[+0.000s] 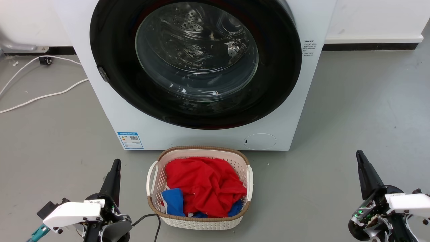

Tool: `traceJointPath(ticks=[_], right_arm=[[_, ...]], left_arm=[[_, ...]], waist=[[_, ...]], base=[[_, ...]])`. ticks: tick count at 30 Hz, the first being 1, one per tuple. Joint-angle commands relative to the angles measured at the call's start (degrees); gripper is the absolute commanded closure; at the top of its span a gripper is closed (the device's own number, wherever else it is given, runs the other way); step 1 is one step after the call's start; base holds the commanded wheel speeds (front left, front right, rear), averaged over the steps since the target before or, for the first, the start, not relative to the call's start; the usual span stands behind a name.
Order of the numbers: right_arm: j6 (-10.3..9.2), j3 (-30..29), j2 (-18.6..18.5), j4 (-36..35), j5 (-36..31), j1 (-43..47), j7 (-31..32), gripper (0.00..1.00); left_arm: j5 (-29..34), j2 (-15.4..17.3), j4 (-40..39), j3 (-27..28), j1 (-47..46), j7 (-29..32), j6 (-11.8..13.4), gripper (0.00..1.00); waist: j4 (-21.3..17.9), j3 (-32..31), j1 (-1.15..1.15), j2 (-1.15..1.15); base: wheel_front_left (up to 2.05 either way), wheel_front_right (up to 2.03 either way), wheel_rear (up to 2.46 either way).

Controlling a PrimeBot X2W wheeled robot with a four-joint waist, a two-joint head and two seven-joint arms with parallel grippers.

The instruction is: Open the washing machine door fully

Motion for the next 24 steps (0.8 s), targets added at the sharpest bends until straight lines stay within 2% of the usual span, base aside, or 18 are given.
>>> traceJointPath(ticks=[1,4,5,17,24], right_arm=[[0.0,-0.05,0.19,0.05,-0.25,-0.61,0.09,1.0],[0.0,-0.06,0.19,0.05,-0.25,-0.61,0.1,1.0],[0.0,0.0,0.01,0.0,0.0,0.0,0.0,0.0],[0.01,1.37,0.01,-1.87,-0.66,1.01,-2.4,0.0],[0.01,3.04,-0.67,-2.62,-3.24,1.3,-4.52,0.0]], left_arm=[[-0.1,-0.06,0.02,0.09,-0.48,0.11,-0.3,1.0],[-0.1,-0.06,0.02,0.08,-0.48,0.11,-0.3,1.0],[0.0,0.0,0.0,0.0,0.0,0.0,0.0,0.0],[0.47,0.0,-1.31,-3.43,-0.18,-3.25,0.0,0.0],[1.83,0.06,-2.41,-4.96,-0.17,-5.14,-0.01,0.0]], waist=[[0.0,0.0,0.0,0.0],[0.0,0.0,0.0,0.0],[0.0,0.0,0.0,0.0],[-0.01,0.06,0.0,0.0],[0.03,0.06,0.0,0.0]], base=[[0.0,0.0,0.0],[0.0,0.0,0.0],[0.0,0.0,0.0],[0.0,0.0,0.0],[0.0,0.0,0.0]])
